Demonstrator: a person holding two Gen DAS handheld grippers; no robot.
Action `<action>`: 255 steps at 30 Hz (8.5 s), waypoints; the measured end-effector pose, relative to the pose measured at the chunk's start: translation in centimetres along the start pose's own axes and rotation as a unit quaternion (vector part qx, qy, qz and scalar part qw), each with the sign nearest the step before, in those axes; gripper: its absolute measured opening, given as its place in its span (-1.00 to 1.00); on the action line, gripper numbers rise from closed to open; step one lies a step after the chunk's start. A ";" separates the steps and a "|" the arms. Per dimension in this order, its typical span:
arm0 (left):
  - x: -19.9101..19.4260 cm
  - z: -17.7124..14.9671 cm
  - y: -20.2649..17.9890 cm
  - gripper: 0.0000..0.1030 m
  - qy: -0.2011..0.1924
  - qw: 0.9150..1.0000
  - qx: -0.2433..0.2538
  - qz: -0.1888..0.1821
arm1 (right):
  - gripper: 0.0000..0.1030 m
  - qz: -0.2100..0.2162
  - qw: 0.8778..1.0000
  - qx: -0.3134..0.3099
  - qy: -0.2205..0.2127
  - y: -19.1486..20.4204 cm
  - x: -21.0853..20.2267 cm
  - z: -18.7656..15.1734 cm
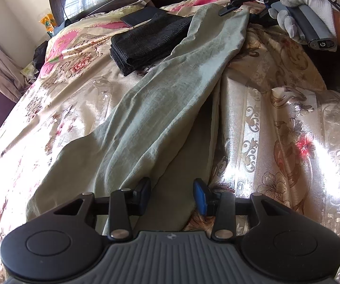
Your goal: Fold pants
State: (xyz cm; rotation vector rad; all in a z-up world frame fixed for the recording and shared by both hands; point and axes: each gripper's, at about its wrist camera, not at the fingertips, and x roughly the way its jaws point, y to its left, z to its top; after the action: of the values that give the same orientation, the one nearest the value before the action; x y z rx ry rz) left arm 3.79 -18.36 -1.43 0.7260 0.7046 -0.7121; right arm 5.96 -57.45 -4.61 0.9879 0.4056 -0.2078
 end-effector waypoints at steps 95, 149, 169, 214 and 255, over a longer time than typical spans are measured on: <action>-9.2 -15.7 12.4 0.71 -0.053 0.936 -0.318 0.143 | -0.28 0.117 0.854 -0.372 0.345 29.0 16.5 -22.0; -9.5 -16.8 11.4 0.86 0.031 0.936 -0.304 0.173 | -0.18 0.128 0.849 -0.348 0.377 25.8 12.3 -18.4; -10.1 -13.9 9.3 0.86 0.022 0.950 -0.260 0.174 | -0.27 0.201 0.853 -0.155 0.455 15.2 8.7 -17.7; -13.5 -18.5 6.9 0.85 0.004 0.927 -0.336 0.167 | -0.28 0.306 0.656 -0.562 0.400 31.6 -2.1 -36.4; -18.2 -16.7 7.8 0.86 -0.090 0.937 -0.308 0.142 | -0.31 0.218 0.801 -0.447 0.335 29.6 0.0 -26.0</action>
State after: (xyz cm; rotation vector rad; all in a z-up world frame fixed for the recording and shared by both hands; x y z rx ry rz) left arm -5.60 4.69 5.94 0.1730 0.5909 -0.2568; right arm 10.11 -19.62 5.49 0.1458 0.8058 0.7386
